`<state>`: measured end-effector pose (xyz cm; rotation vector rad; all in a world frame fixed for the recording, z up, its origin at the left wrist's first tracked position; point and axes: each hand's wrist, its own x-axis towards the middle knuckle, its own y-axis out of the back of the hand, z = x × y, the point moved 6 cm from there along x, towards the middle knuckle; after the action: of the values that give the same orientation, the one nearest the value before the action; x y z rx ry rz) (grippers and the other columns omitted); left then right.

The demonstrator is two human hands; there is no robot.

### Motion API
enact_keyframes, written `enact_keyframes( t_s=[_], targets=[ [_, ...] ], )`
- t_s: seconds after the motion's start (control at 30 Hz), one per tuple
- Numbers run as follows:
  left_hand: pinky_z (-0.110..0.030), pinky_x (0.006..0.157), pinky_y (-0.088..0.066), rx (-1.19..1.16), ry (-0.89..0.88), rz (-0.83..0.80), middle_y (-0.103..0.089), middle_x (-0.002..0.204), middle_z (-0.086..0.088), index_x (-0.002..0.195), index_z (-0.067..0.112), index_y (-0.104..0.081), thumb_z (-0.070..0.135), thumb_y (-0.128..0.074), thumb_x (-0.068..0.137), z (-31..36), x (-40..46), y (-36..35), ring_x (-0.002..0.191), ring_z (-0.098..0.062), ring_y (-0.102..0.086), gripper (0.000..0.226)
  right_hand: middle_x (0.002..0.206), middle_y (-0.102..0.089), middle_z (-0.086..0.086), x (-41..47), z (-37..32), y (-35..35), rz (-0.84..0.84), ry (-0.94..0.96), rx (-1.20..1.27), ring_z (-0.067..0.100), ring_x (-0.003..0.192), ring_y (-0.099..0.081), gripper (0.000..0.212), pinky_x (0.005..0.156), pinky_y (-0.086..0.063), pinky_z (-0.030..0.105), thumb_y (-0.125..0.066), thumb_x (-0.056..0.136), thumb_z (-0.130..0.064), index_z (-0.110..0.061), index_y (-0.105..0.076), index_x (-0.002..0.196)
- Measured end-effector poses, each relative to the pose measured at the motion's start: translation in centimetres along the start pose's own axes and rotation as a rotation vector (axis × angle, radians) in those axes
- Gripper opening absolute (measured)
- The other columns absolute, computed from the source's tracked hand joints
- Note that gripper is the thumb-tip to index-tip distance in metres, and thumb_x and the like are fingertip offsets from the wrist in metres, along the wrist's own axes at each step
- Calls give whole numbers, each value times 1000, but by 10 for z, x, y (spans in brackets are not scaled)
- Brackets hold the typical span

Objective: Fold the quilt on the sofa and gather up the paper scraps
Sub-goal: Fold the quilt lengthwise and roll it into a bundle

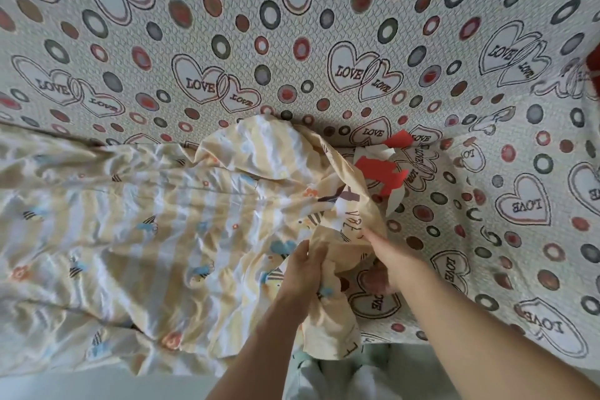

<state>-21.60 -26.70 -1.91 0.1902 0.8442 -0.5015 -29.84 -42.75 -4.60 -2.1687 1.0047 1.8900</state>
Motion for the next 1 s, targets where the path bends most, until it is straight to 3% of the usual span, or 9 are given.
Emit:
enact_keyframes(
  t_s=[0.1, 0.17, 0.23, 0.33, 0.53, 0.73, 0.87, 0.93, 1.0],
  targets=[
    [-21, 65, -54, 5, -42, -72, -68, 89, -2, 100, 29, -55, 27, -63, 94, 3, -9, -4, 77, -12, -65, 10, 98, -66, 15, 14, 3, -18, -80, -14, 219, 31, 88, -64, 37, 71, -53, 38, -73, 80, -31, -4, -62, 103],
    [-19, 64, -54, 29, -44, -165, -66, 89, 1, 112, 36, -50, 19, -74, 85, -3, -14, -12, 75, -13, -61, 40, 91, -68, 16, 22, -4, -20, -62, 26, 292, 30, 83, -65, 27, 74, -55, 41, -71, 72, -15, -2, -67, 95],
    [-26, 72, -56, 183, 2, -219, -66, 97, -3, 123, 36, -49, 19, -75, 80, -17, -15, -24, 82, -18, -63, 53, 86, -66, 13, 21, -17, -12, 11, 85, 346, 28, 76, -63, 21, 64, -53, 35, -65, 68, -12, 0, -65, 86],
    [-35, 84, -52, 485, 27, -229, -68, 109, -7, 117, 22, -60, 35, -52, 91, -36, -16, -51, 101, -25, -64, 31, 68, -52, 6, 10, -44, 17, 145, 197, 323, 21, 58, -48, 16, 47, -38, 24, -56, 81, -9, -7, -51, 66],
    [-29, 94, -49, 229, 19, -265, -66, 115, 6, 131, 21, -55, 40, -54, 96, -43, -16, -120, 110, -17, -61, 40, 67, -54, 9, 3, -71, 58, 104, 435, 116, 22, 60, -45, 22, 55, -32, 31, -50, 81, -8, -11, -51, 59],
    [-40, 67, -50, -162, -154, 491, -63, 68, 3, 78, 12, -62, 76, -51, 72, -1, 0, -101, 65, -14, -58, 65, 64, -63, -3, -13, -64, 46, -219, 701, -124, 10, 61, -56, 20, 49, -43, 10, -56, 89, -11, -18, -70, 76],
    [-48, 71, -61, -194, 58, 440, -68, 91, -1, 103, 19, -52, 52, -68, 75, 5, 15, -115, 79, -22, -70, 47, 58, -65, 1, -11, -44, 42, -379, 604, -310, 12, 56, -64, 26, 53, -51, 23, -55, 87, -12, -10, -63, 62],
    [-43, 69, -60, -54, 86, 443, -67, 77, -2, 89, 15, -61, 28, -58, 85, 3, 19, -109, 71, -24, -68, 13, 54, -59, 6, -11, -50, 47, -419, 599, -321, 12, 50, -57, 21, 48, -41, 18, -60, 74, -15, -2, -60, 58],
    [-29, 60, -48, 129, 32, 418, -60, 62, 3, 74, 13, -64, 15, -51, 87, 6, 19, -102, 60, -16, -57, 19, 54, -59, 5, -9, -68, 53, -392, 622, -330, 14, 51, -54, 17, 47, -40, 19, -59, 74, -12, 0, -66, 62]
  ],
)
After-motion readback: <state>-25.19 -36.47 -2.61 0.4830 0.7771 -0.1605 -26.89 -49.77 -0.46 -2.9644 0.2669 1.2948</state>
